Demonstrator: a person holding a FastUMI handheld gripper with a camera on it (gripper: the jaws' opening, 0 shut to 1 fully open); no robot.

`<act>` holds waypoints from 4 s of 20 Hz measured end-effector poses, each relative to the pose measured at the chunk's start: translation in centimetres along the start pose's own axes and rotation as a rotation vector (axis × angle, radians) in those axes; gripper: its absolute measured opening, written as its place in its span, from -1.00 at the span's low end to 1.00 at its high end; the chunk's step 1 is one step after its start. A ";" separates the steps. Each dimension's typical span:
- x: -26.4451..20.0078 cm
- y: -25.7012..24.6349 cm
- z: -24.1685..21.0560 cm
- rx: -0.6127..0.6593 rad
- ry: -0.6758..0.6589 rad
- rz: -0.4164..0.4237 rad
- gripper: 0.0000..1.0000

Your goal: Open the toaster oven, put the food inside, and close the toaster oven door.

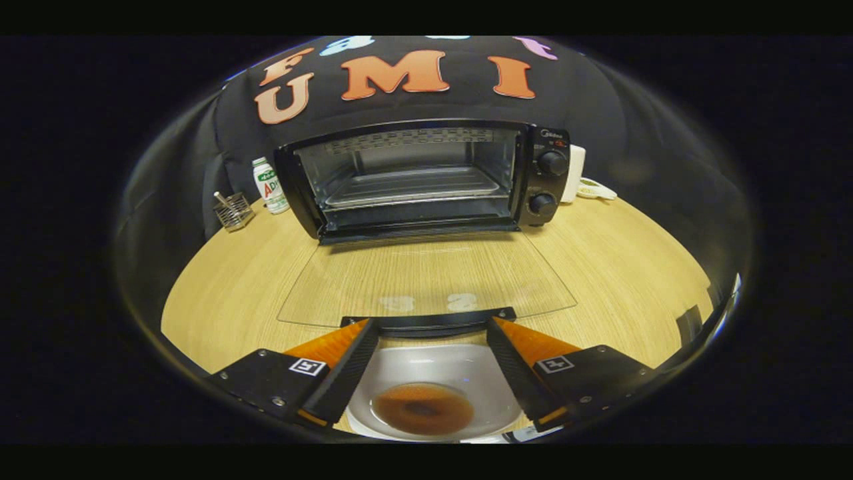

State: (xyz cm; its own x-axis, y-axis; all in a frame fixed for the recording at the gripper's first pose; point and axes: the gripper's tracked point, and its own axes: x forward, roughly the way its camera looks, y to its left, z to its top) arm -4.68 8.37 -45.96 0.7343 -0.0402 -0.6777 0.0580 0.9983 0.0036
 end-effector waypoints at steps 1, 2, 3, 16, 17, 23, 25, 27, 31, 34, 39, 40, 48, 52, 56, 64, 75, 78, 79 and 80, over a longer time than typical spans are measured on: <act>-0.2 -0.1 0.0 0.000 0.000 0.000 0.97; -0.4 -0.1 0.2 0.002 -0.001 0.001 0.97; -0.7 0.0 0.3 0.009 0.003 0.008 0.97; -8.7 -0.3 -3.1 -0.133 0.014 0.014 0.96; -9.0 -0.3 -3.8 -0.130 0.026 0.014 0.96; -8.8 -0.2 -6.6 -0.101 0.086 0.002 0.96; -8.4 0.1 -7.3 -0.100 0.110 0.007 0.96; -7.9 0.2 -8.3 -0.099 0.143 0.006 0.97; -7.2 0.9 -9.4 -0.071 0.186 0.013 0.90; -6.8 0.7 -9.7 -0.071 0.203 0.002 0.74; -6.6 0.6 -9.4 -0.084 0.204 0.005 0.40; -6.8 0.5 -9.0 -0.086 0.199 0.001 0.22; -8.1 1.0 0.2 -0.141 0.062 0.038 -0.11; -6.0 1.6 5.6 -0.124 -0.010 0.062 -0.11; -2.5 2.5 9.9 -0.094 -0.043 0.102 -0.11; 3.8 1.8 14.5 -0.080 -0.067 0.042 -0.11; 7.8 4.5 17.7 0.228 -0.087 0.199 -0.11; 8.8 4.8 18.3 0.296 -0.104 0.224 -0.11; 8.9 5.0 18.4 0.308 -0.108 0.233 -0.11; 9.1 5.0 18.5 0.326 -0.107 0.243 -0.11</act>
State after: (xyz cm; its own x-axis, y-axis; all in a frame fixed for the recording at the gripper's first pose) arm 14.79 12.26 -38.45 0.8182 0.1731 -0.5482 0.0730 0.9146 0.3977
